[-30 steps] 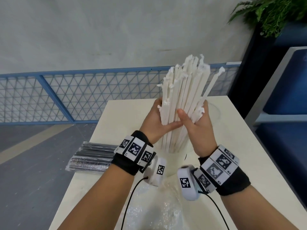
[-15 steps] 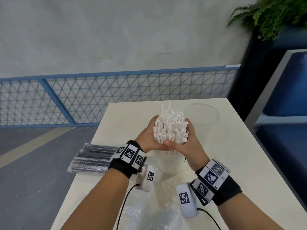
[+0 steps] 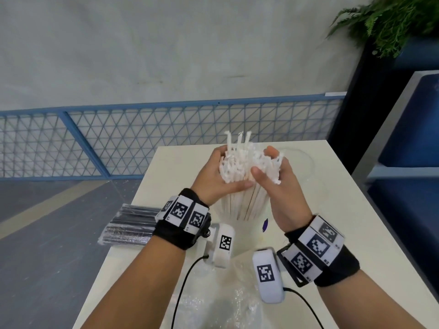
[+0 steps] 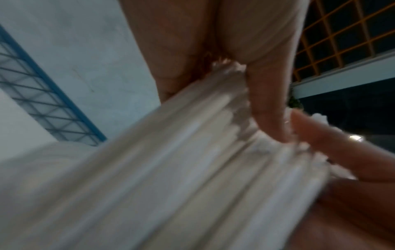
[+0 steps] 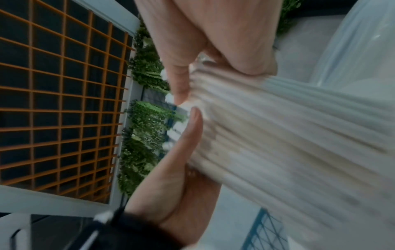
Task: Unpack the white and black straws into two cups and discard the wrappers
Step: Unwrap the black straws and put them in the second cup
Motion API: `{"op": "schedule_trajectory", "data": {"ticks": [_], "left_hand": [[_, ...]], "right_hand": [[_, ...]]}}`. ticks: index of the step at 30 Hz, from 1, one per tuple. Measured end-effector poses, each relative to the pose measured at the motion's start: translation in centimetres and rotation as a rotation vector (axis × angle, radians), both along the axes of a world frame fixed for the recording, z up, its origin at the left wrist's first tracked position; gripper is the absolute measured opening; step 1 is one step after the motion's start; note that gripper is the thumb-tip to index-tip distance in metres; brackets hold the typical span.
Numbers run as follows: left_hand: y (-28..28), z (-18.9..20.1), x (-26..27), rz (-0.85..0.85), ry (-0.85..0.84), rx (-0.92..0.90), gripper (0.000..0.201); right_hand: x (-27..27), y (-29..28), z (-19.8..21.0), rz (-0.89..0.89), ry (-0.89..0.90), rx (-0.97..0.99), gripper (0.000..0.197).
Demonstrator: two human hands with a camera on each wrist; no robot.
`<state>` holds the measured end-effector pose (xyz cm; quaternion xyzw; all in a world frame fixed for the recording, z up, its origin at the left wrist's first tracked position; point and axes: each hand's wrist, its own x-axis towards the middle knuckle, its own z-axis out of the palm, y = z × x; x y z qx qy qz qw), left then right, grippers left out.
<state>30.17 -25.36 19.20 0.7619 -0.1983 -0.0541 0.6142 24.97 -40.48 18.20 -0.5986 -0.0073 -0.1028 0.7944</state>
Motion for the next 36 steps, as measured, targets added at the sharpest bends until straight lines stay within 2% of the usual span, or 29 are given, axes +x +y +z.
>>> {"op": "schedule_trajectory", "data": {"ticks": [2, 5, 8, 11, 13, 16, 20, 23, 26, 28, 30, 32, 34, 36], "left_hand": [[1.1, -1.2, 0.1, 0.010, 0.015, 0.140, 0.101], [2.5, -3.0, 0.1, -0.018, 0.132, 0.236, 0.119], [2.6, -3.9, 0.0, -0.031, 0.205, 0.254, 0.128], [1.0, -4.2, -0.1, -0.043, 0.117, 0.337, 0.113], [-0.1, -4.0, -0.4, -0.036, 0.079, 0.365, 0.105], [-0.8, -4.1, -0.1, -0.032, 0.098, 0.177, 0.088], [-0.9, -2.9, 0.0, -0.039, 0.087, -0.014, 0.071], [-0.7, -1.3, 0.0, -0.035, 0.011, -0.010, 0.079], [-0.2, 0.7, 0.1, -0.003, -0.083, 0.117, 0.099], [-0.3, 1.9, 0.2, -0.004, -0.179, 0.266, 0.095], [-0.8, 2.5, 0.8, -0.044, -0.326, 0.485, 0.087], [-1.4, 2.3, 1.4, -0.089, -0.400, 0.739, 0.088], [-1.8, 1.7, 1.5, -0.165, -0.320, 0.954, 0.079], [-1.8, 1.4, 1.3, -0.229, -0.190, 0.968, 0.070]], "right_hand": [[-0.3, -0.4, -1.1, -0.008, 0.069, -0.035, 0.092], [-0.7, -0.6, -2.8, 0.093, 0.153, -0.008, 0.113], [-0.9, -0.3, -3.5, 0.158, 0.113, -0.058, 0.098], [-0.5, 0.3, -3.7, 0.215, 0.084, -0.103, 0.087], [-0.4, 1.1, -3.8, 0.176, 0.072, -0.142, 0.083], [-0.3, 1.7, -3.6, 0.066, 0.059, -0.177, 0.073], [-0.1, 1.2, -2.0, 0.025, 0.027, -0.140, 0.066], [0.0, 0.5, -1.1, 0.007, 0.012, -0.132, 0.055], [-0.3, 0.1, -1.2, -0.039, 0.014, -0.247, 0.058], [-0.6, 0.3, -1.7, -0.062, 0.025, -0.290, 0.062], [-0.7, 0.6, -2.4, -0.071, 0.028, -0.311, 0.057], [-0.7, 0.9, -2.9, -0.052, 0.047, -0.302, 0.052], [-0.8, 0.9, -3.3, -0.040, 0.090, -0.277, 0.051], [-1.0, 0.8, -3.5, -0.032, 0.119, -0.246, 0.051]]}}
